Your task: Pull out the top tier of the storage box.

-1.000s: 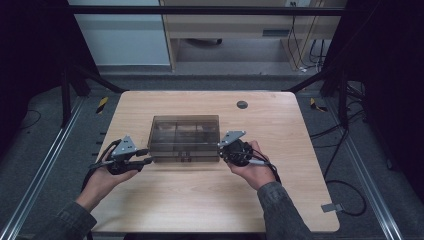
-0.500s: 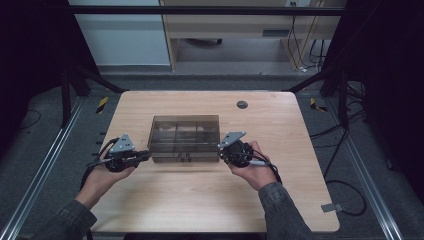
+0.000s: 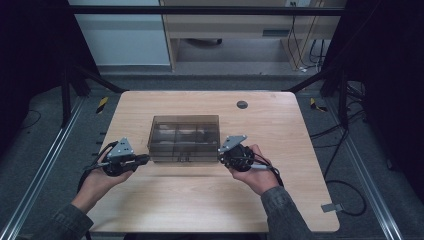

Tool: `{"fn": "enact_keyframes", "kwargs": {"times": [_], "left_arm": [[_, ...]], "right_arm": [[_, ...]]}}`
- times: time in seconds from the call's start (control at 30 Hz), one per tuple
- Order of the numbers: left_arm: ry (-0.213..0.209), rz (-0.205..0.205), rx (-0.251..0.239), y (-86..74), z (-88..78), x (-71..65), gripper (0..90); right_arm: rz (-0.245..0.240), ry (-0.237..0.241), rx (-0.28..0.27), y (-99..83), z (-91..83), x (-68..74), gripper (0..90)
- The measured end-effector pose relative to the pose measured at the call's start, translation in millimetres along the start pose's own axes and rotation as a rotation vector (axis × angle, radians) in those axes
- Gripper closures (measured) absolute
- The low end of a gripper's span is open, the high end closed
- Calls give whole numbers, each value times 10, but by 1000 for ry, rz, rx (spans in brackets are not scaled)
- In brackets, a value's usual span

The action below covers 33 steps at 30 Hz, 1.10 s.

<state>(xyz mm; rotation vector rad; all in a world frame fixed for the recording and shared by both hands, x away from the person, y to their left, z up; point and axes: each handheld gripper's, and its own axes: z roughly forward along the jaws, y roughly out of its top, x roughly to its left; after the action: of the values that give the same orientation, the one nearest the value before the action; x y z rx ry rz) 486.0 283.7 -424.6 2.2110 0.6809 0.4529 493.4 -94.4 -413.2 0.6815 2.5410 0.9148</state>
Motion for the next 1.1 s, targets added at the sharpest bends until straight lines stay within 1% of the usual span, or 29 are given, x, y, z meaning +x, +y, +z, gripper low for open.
{"fn": "enact_keyframes", "kwargs": {"times": [0.27, 0.6, 0.77, 1.1], "left_arm": [[-10, 18, 11, -7, -39, -56, 830], [-18, 24, 11, -38, -81, -102, 831], [-21, 35, 21, -36, -98, -135, 835], [-29, 42, 27, -58, -101, -148, 838]], "right_arm": [[-2, 11, 3, -24, -44, 40, 868], [-14, 23, 9, -38, -77, 91, 869], [-5, 28, 10, -51, -89, 98, 869], [-10, 34, 18, -65, -95, 123, 870]]}}
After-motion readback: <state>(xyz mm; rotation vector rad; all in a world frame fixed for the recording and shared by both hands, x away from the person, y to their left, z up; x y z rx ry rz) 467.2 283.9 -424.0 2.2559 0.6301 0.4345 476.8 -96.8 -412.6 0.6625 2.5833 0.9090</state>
